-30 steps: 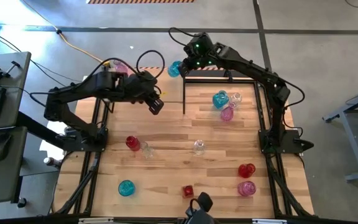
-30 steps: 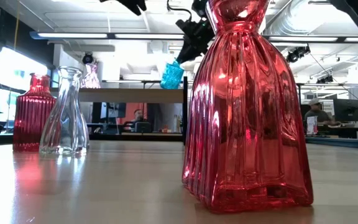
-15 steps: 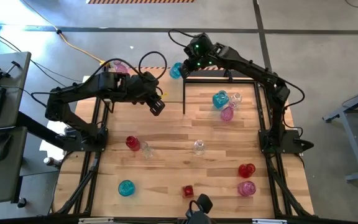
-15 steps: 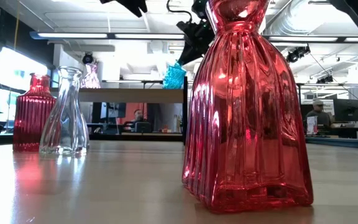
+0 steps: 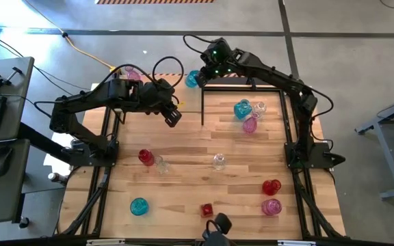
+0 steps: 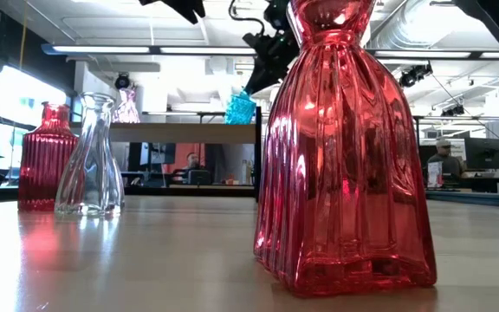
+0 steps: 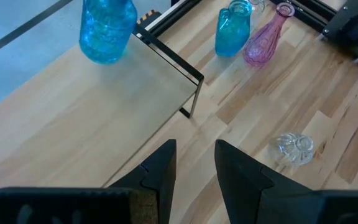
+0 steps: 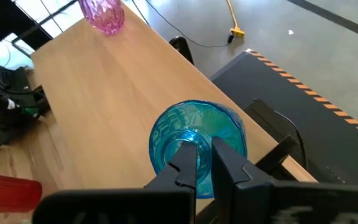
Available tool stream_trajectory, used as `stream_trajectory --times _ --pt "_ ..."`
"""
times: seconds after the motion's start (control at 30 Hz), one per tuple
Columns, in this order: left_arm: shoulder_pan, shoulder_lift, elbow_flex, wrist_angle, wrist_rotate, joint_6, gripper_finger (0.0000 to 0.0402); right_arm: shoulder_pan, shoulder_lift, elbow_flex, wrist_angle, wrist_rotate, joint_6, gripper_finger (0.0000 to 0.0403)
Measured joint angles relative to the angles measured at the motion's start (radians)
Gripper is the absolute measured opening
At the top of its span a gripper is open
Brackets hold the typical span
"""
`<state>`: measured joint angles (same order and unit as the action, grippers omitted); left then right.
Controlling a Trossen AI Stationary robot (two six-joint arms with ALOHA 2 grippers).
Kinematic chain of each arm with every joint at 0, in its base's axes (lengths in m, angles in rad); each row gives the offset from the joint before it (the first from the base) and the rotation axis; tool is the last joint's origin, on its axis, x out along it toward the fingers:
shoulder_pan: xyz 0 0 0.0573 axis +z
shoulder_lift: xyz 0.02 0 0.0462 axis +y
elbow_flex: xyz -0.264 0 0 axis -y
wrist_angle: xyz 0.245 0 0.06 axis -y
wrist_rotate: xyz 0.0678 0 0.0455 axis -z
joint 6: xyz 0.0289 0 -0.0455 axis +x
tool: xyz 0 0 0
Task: Sort vases onto shelf
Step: Put the center blue vase on the shelf
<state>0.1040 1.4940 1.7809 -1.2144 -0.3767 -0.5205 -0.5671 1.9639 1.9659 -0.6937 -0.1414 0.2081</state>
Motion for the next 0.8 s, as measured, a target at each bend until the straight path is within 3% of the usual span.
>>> stream_trajectory --times 0.8 --pt "0.0 0.0 0.0 0.0 0.0 0.024 0.0101 -0.007 0.012 0.031 -0.008 -0.026 0.045 0.0"
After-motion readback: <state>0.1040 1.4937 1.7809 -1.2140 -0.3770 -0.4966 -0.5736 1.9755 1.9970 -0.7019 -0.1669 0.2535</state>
